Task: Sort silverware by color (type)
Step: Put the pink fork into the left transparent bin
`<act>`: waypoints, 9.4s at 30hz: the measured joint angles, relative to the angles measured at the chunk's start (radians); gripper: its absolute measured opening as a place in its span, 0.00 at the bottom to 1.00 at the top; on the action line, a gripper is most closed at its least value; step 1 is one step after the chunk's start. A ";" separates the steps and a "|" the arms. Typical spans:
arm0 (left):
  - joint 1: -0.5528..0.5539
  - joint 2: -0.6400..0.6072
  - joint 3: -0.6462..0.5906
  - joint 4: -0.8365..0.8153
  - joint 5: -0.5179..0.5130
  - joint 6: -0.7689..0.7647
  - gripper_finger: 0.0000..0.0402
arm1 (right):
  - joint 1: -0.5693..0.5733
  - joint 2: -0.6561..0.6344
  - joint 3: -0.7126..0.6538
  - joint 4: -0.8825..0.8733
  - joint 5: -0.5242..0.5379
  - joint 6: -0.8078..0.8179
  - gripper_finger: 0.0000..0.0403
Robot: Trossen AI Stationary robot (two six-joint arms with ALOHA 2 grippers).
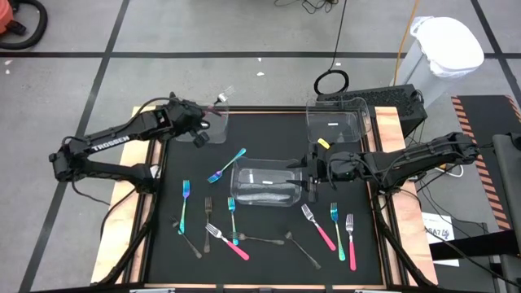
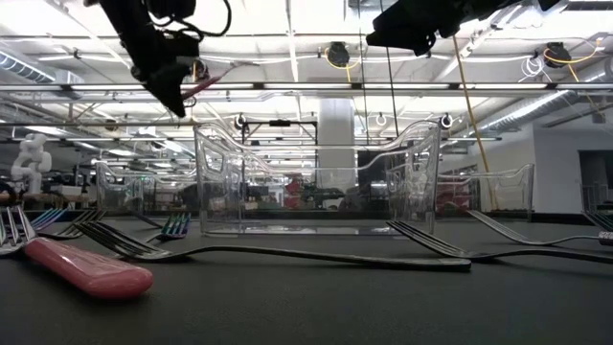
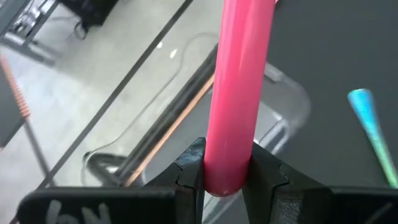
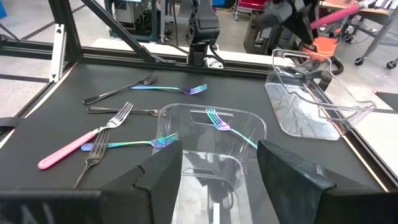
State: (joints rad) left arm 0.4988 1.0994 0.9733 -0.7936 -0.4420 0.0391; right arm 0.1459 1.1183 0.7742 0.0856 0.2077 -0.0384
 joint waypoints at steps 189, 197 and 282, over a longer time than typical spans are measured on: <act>-0.796 0.215 0.003 0.246 -0.339 -0.575 0.34 | 0.443 0.717 0.398 -0.970 -0.005 1.286 0.49; -0.796 0.215 0.003 0.246 -0.339 -0.576 0.34 | 0.430 0.717 0.398 -0.977 -0.051 1.283 0.28; -1.144 0.327 0.001 0.375 -0.570 -0.233 0.53 | 0.415 0.732 0.396 0.643 0.126 -0.007 0.04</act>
State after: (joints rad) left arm -0.6456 1.4262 0.9745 -0.4187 -1.0120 -0.1940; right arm 0.5610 1.8499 1.1706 0.7287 0.3335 -0.0450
